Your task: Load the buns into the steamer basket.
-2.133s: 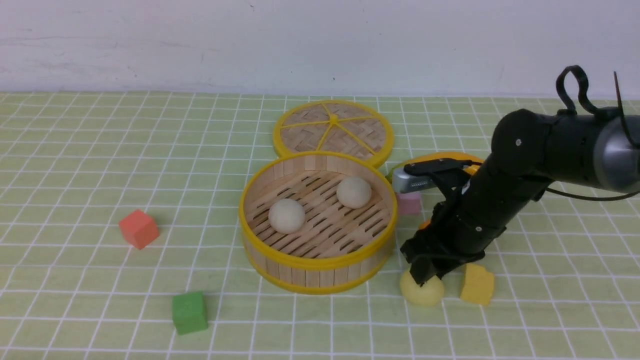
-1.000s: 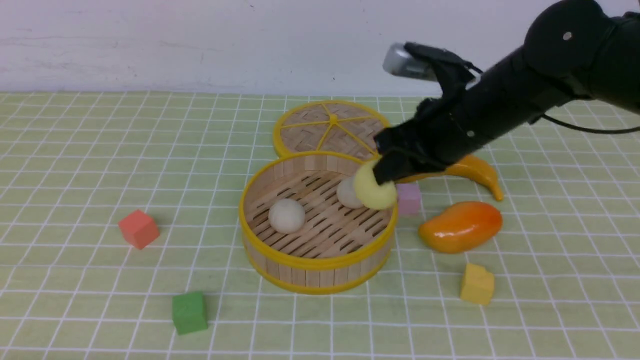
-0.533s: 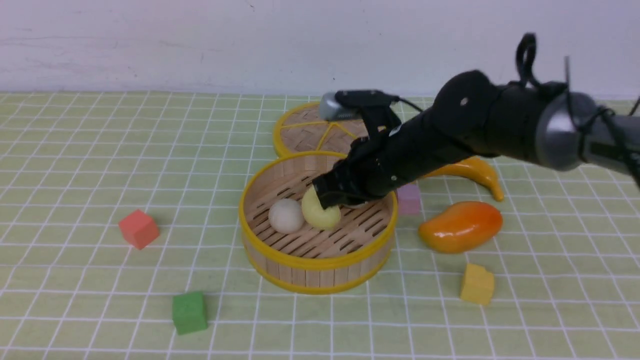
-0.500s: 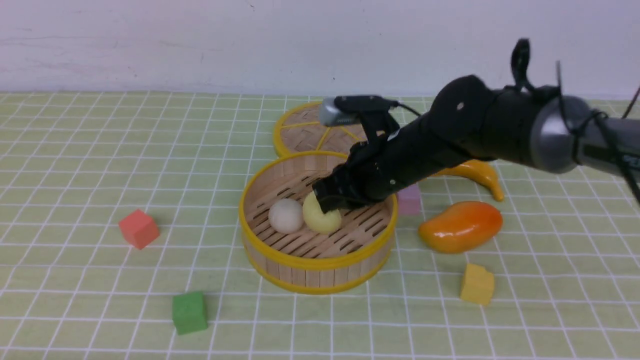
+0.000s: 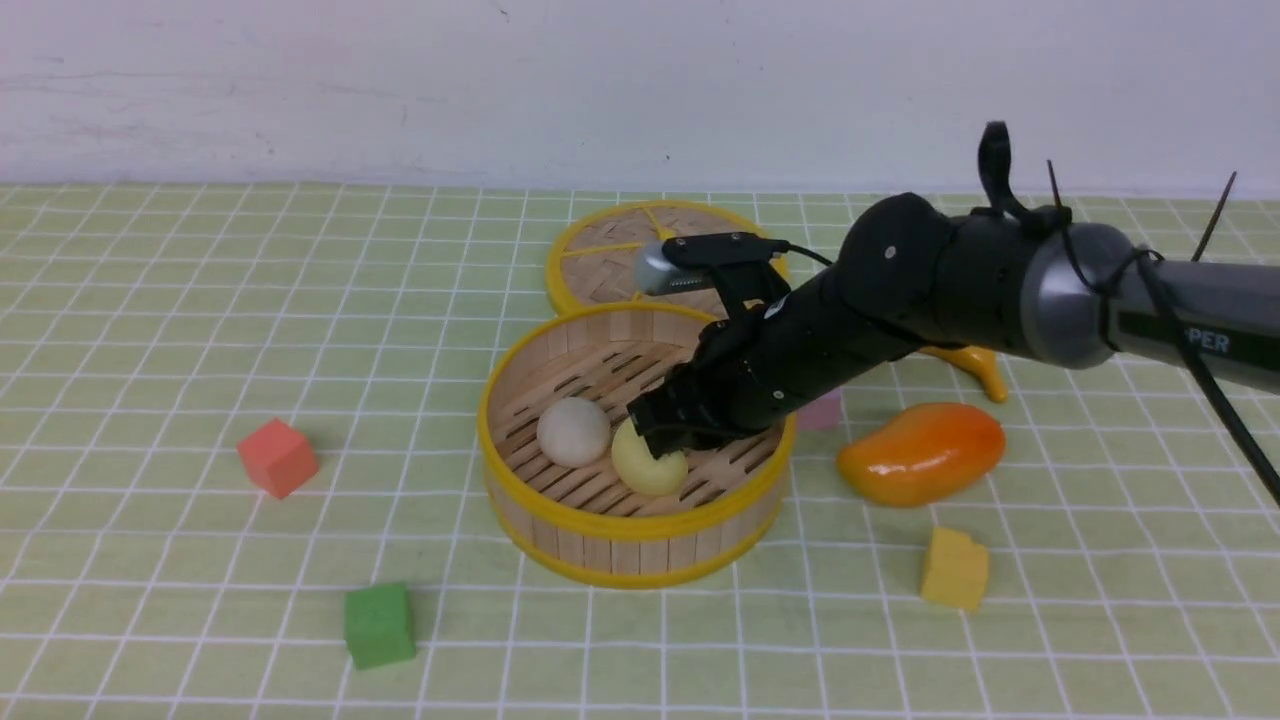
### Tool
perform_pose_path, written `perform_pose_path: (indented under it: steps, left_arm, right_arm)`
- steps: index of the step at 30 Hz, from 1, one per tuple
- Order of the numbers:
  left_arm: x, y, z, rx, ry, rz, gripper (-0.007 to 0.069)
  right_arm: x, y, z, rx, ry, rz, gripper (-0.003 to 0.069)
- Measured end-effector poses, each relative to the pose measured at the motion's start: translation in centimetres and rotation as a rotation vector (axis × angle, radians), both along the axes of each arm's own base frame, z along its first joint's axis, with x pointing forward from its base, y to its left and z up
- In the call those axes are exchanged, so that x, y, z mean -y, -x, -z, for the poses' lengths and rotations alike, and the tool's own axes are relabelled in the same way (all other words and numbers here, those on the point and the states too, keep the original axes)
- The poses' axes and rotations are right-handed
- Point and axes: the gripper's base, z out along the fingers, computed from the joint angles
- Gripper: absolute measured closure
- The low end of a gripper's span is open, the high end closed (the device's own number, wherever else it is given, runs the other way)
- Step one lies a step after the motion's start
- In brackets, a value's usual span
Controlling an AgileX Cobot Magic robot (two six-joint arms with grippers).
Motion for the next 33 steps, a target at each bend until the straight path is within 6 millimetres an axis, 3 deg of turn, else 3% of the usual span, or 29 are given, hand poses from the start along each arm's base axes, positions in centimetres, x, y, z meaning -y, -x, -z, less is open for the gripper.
perform_pose_path:
  steps: [5, 6, 10, 19, 22, 24, 30, 32, 33]
  left_arm:
    - [0.0, 0.0, 0.0, 0.000, 0.000, 0.000, 0.0397]
    - [0.0, 0.0, 0.0, 0.000, 0.000, 0.000, 0.0396]
    - [0.0, 0.0, 0.0, 0.000, 0.000, 0.000, 0.0396]
    - [0.0, 0.0, 0.0, 0.000, 0.000, 0.000, 0.0389]
    - [0.0, 0.0, 0.0, 0.000, 0.000, 0.000, 0.0387]
    - [0.0, 0.0, 0.0, 0.000, 0.000, 0.000, 0.0387]
    - [0.0, 0.0, 0.0, 0.000, 0.000, 0.000, 0.0387]
    - [0.0, 0.0, 0.0, 0.000, 0.000, 0.000, 0.0387]
    - [0.0, 0.0, 0.0, 0.000, 0.000, 0.000, 0.0387]
  right_arm:
    - [0.3, 0.1, 0.0, 0.007, 0.045, -0.019, 0.0368]
    - [0.3, 0.1, -0.1, 0.008, 0.047, -0.022, 0.0368]
    - [0.8, 0.9, -1.8, 0.031, 0.100, -0.078, 0.0264]
    - [2.5, 3.9, -7.2, 0.003, 0.157, -0.102, 0.0235]
    - [3.5, 5.1, -8.9, -0.034, 0.200, -0.075, 0.0251]
    - [4.3, 6.2, -10.2, -0.056, 0.236, -0.057, 0.0300]
    - [5.2, 7.7, -11.9, -0.029, 0.239, -0.042, 0.0488]
    - [5.5, 8.2, -12.1, 0.035, 0.185, -0.006, 0.0615]
    - [5.5, 8.3, -12.1, 0.031, 0.185, -0.006, 0.0623]
